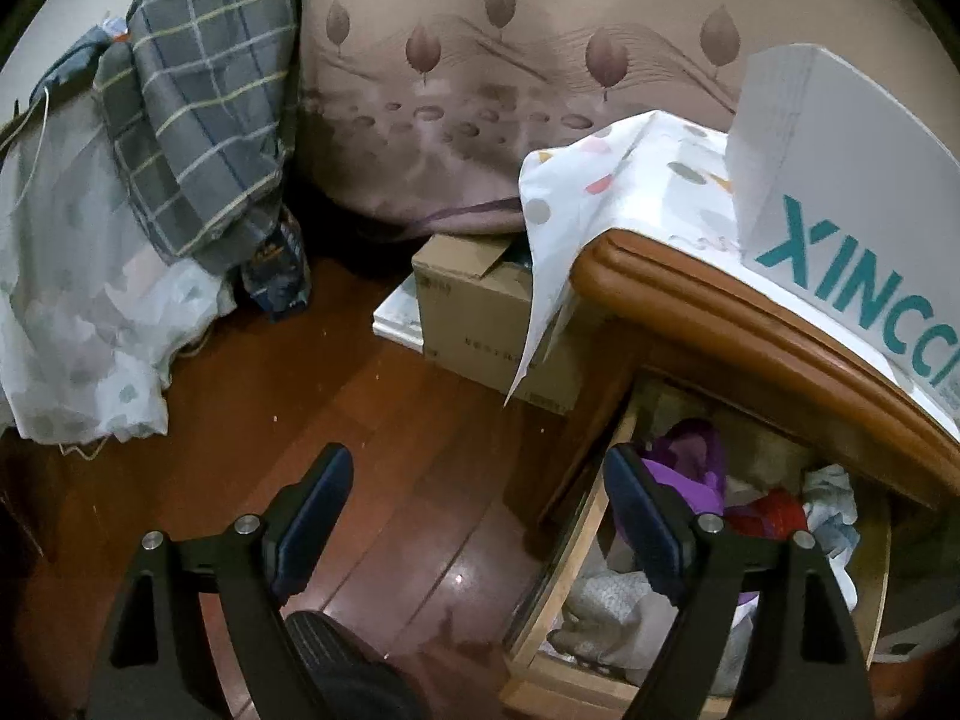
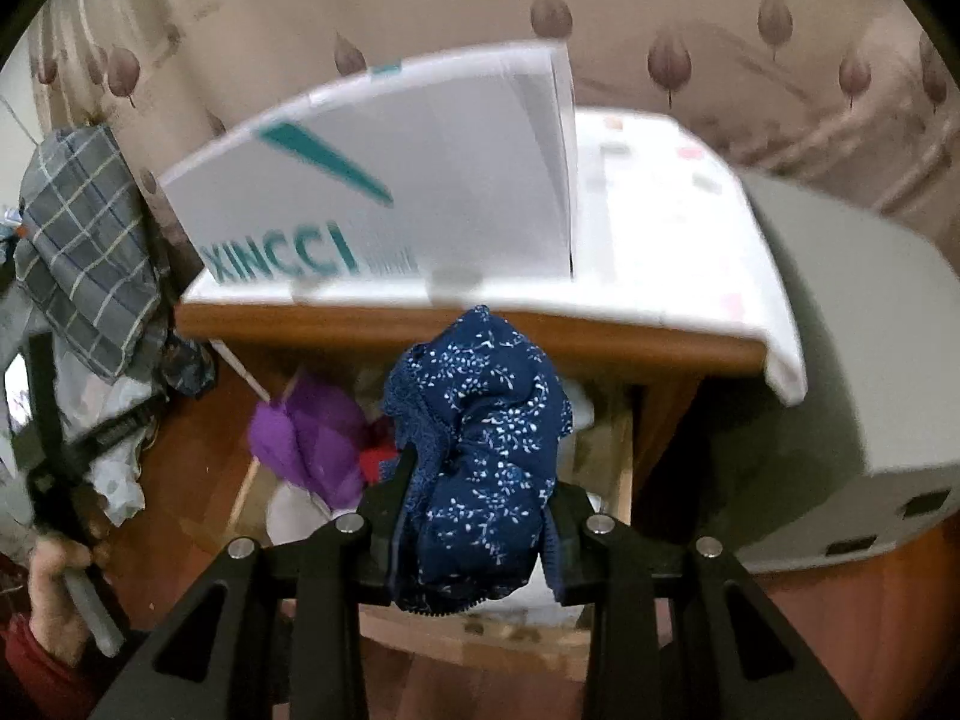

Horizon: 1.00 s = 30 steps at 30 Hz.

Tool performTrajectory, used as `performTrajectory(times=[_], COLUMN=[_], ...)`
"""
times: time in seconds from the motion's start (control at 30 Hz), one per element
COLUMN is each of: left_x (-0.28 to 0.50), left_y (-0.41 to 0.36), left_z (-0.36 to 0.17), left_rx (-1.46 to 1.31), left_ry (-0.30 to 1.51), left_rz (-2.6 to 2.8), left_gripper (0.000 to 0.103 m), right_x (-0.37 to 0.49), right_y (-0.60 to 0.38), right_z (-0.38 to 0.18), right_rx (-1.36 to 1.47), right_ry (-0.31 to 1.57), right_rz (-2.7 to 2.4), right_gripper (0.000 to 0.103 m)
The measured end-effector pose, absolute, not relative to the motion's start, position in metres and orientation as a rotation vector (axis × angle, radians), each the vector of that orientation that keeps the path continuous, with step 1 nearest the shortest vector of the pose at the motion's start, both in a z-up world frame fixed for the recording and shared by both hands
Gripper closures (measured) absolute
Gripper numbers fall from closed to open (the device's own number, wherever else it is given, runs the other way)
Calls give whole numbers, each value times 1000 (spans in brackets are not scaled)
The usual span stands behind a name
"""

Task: Take underwear out of drawer
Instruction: 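Carry the dark blue underwear into the white box and open the right tool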

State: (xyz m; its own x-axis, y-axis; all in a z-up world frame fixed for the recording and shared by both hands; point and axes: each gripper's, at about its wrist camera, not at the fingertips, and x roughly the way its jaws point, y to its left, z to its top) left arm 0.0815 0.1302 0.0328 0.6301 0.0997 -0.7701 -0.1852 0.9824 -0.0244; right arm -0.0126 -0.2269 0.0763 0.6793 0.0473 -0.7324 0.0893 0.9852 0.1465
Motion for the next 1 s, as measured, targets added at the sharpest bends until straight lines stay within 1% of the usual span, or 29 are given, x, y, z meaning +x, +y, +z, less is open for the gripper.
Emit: performTrajectory(times=[0.23,0.4,0.53,0.77,1.0], left_x=[83,87,87,88,89], left_y=[141,147,150,165,170], left_z=[33,28,28,30,31], left_rx=[-118,-135,-140,-174,-184], left_ry=[872,904,905,900,900], left_rz=[211,233,251,285,305], left_gripper=[20,20,20,20,19], right_x=[6,31,58,105,143], right_y=[-237,-241,-244,-239,-230], right_z=[145,186,208,211,187], right_rx=[118,75,64,38,-15], right_ry=[731,681,675,741,826], right_rz=[-39,-56,-51,-38,-41], right_gripper=[70,70,70,70,69])
